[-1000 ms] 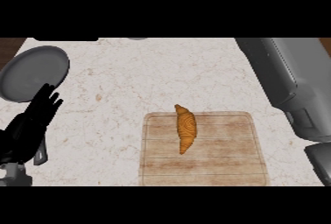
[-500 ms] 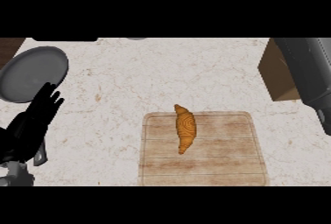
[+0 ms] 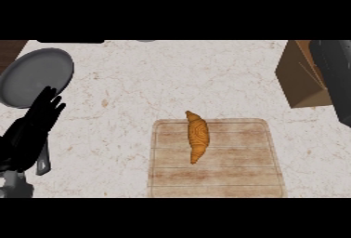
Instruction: Pick the squash from the cutting board and place it in the cardboard box
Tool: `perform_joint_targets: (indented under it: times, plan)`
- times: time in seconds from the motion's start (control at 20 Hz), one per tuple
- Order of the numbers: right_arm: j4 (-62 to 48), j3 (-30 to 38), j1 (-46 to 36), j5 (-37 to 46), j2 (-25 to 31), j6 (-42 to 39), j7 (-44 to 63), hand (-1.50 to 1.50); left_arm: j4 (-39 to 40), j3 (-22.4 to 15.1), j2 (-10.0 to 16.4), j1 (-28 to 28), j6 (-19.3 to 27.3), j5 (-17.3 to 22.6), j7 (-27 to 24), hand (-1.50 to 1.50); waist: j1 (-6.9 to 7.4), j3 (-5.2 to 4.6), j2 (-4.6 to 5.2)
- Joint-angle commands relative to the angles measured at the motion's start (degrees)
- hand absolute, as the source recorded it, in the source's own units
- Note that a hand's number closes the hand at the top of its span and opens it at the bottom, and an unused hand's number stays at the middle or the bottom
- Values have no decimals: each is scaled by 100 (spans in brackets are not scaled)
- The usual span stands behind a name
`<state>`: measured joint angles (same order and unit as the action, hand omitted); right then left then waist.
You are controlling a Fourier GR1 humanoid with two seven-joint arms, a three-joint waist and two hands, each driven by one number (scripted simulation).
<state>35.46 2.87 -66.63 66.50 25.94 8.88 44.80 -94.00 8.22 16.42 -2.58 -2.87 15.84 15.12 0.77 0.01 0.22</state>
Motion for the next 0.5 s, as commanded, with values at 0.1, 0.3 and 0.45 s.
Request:
perform_joint_targets:
  times: [0.1, 0.3, 0.45]
  plan:
    - [-371, 341, 593, -293, -78, 654, -590, 150, 355, 34, -91, -331, 134, -159, -32, 0, -19, 1, 16]
    - [-948, 897, 606, -837, 126, 219, -718, 150, 17, -38, -102, 107, -102, -112, -227, 0, 43, 2, 22]
    - [-1128, 999, 516, -851, -138, 419, -203, -150, -104, -132, -220, 92, 76, -196, -14, 0, 62, 3, 17]
